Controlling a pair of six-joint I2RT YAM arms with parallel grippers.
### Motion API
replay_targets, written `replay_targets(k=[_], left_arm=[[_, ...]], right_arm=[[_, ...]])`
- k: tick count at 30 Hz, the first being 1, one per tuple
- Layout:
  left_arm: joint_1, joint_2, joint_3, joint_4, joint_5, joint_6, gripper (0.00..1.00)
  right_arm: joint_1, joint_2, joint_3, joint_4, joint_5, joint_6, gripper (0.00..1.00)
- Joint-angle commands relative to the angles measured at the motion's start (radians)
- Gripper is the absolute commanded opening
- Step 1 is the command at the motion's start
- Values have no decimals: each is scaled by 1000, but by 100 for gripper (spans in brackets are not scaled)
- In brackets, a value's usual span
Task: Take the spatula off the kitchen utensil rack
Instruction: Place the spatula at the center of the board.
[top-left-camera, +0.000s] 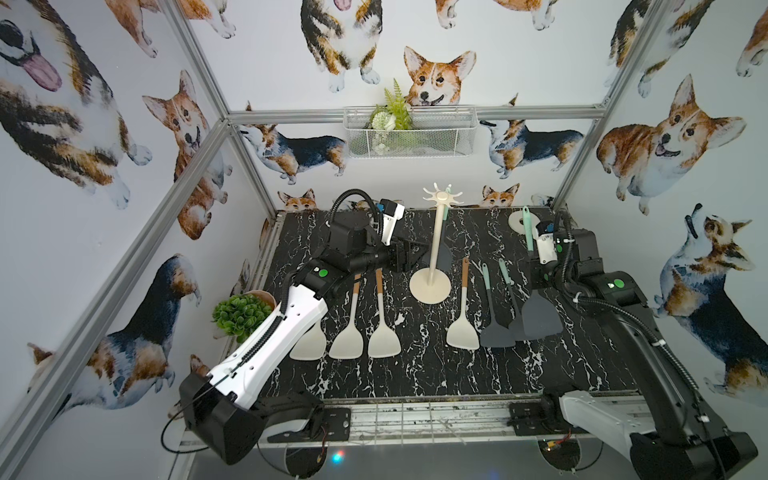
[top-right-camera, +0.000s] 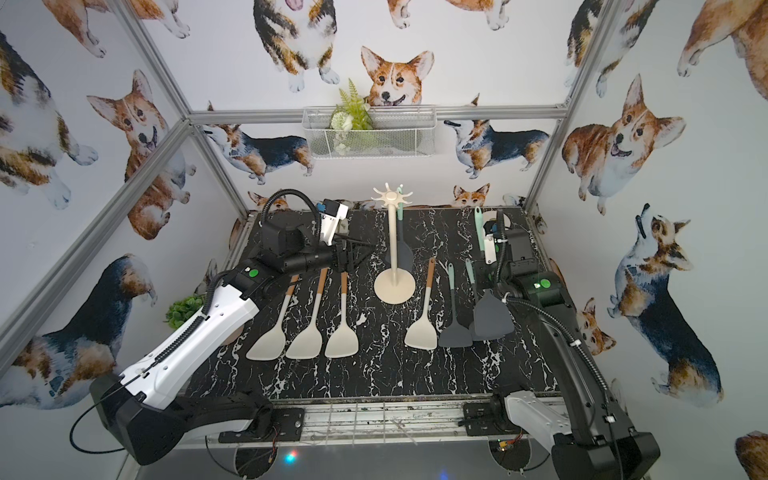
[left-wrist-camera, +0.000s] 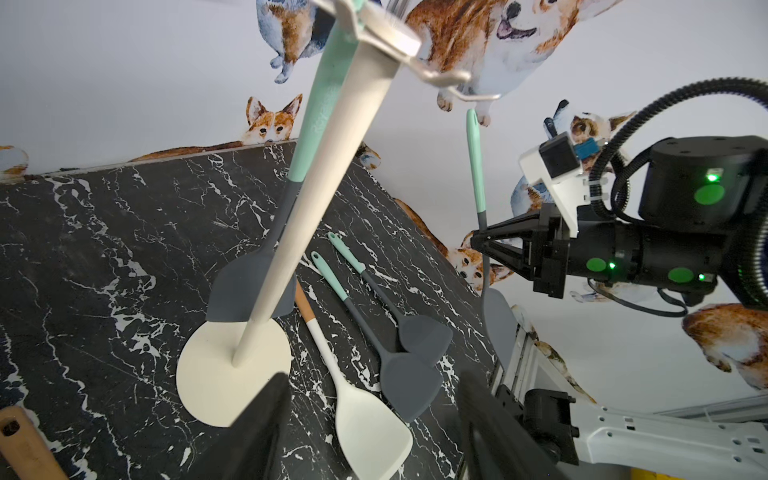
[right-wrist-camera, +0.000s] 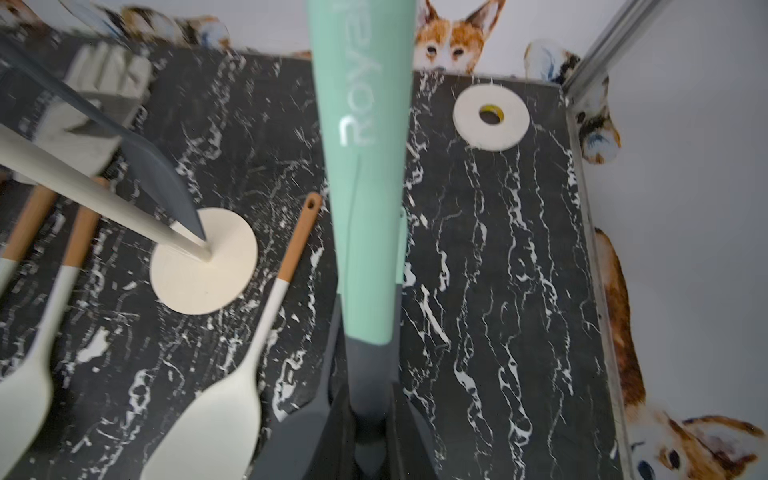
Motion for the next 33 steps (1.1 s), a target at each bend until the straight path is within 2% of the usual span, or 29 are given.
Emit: replay_targets(k=[1, 4, 9, 11, 16, 20, 26, 33], left_arm=[[15, 20, -36, 91, 98, 59, 66], [15, 19, -67, 109, 113, 102, 66], [14, -1, -92, 93, 84, 164, 66], [15, -4, -101, 100, 85, 173, 66], [13, -1, -116, 109, 78, 180, 66], [12, -8, -124, 109, 70, 186, 66], [11, -1, -129, 115, 72, 182, 66], [11, 5, -131, 119, 72, 179, 66]], right_arm=[[-52, 97, -23, -2, 118, -231, 0], [-134, 168, -18, 18, 119, -263, 0], [-324, 231, -66, 117, 18, -302, 0], [-350, 253, -95, 158, 19, -296, 0], [-354, 322, -161, 282, 80, -227, 0], [-355, 350, -216, 380, 81, -211, 0], [-355, 463, -210, 390, 88, -192, 0], [-354, 616, -114, 331, 46, -110, 0]])
